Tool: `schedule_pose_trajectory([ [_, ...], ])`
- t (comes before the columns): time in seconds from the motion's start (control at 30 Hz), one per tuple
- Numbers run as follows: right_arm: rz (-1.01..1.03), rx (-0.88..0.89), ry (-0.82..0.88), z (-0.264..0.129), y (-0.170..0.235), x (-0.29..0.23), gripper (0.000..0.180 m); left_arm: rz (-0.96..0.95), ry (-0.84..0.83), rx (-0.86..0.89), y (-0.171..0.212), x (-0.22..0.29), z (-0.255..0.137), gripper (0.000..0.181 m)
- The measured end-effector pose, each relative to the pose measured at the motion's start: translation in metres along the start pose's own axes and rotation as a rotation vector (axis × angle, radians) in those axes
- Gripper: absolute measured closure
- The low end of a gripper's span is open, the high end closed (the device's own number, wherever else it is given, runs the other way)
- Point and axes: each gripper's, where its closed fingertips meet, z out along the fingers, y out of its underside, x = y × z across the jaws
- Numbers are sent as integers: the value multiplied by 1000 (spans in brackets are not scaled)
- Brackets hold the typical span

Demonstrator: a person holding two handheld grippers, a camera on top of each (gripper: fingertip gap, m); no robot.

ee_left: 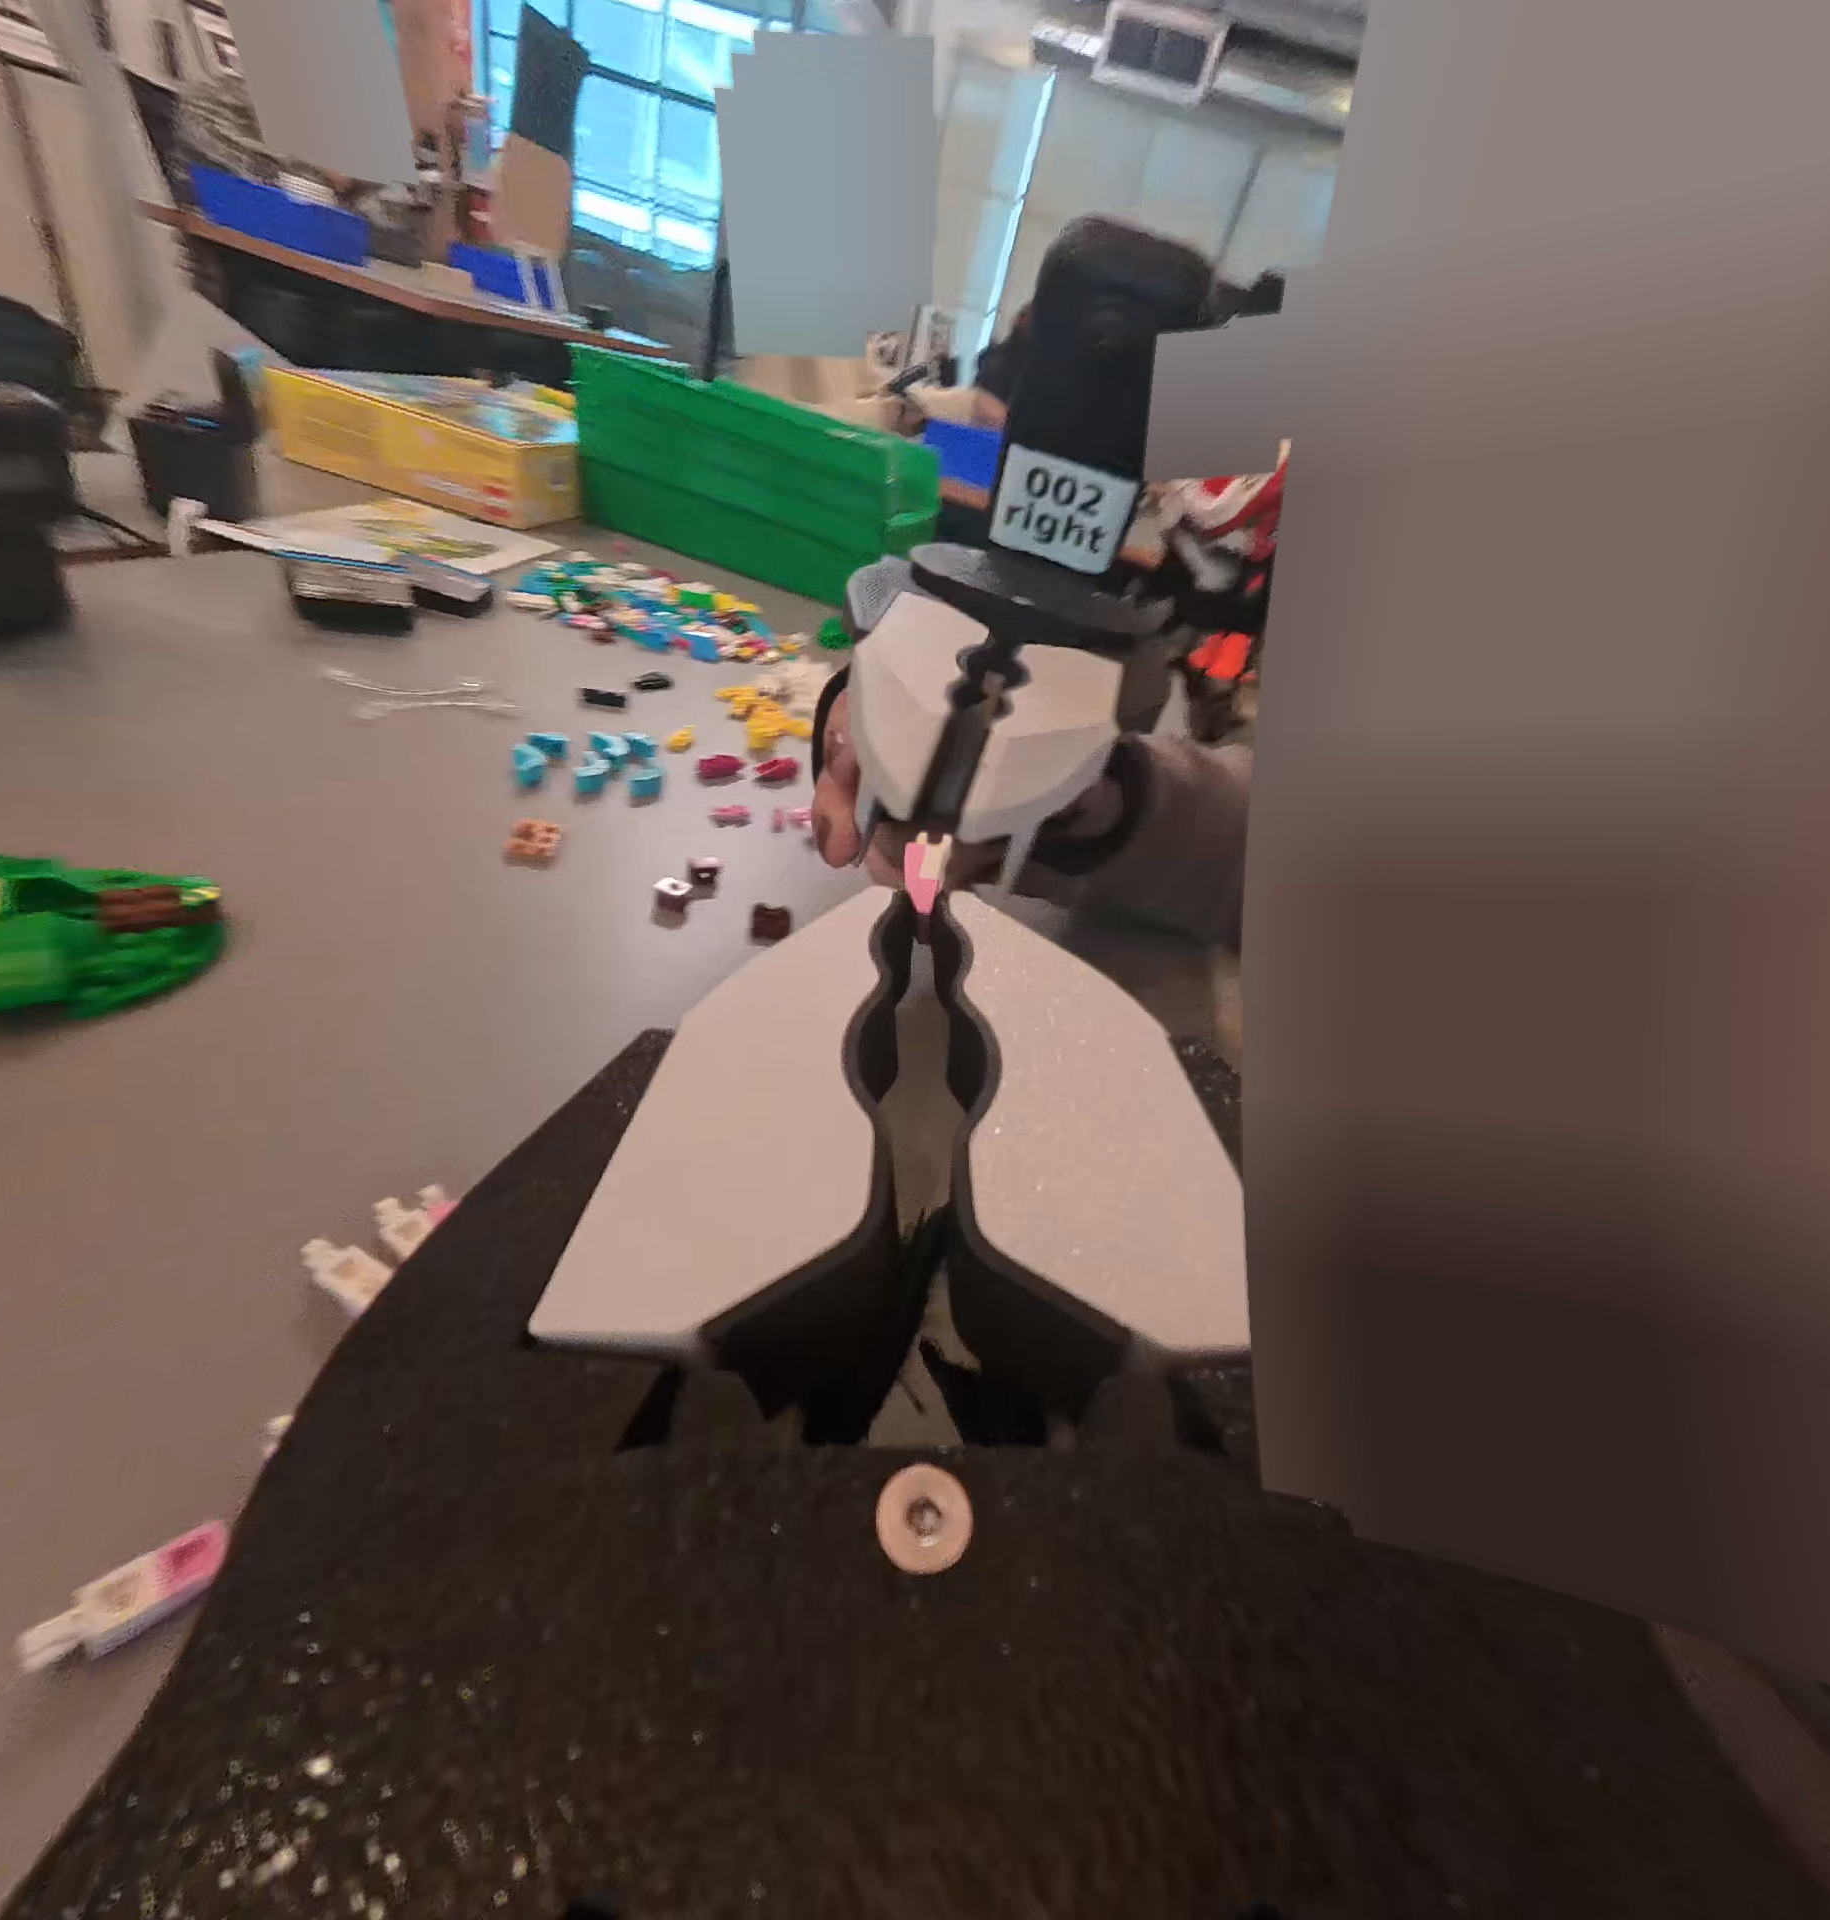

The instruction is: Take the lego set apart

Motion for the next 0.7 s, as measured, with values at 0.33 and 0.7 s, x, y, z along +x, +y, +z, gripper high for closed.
schedule_pose_trajectory([
  [0.33, 15, -52, 29, 7, 12, 2, 169, 120, -98, -55, 5, -6, 10, 177],
  [0.7, 120, -39, 9, 3, 10, 4, 176, 114, -117, -37, 5, -6, 13, 177],
])
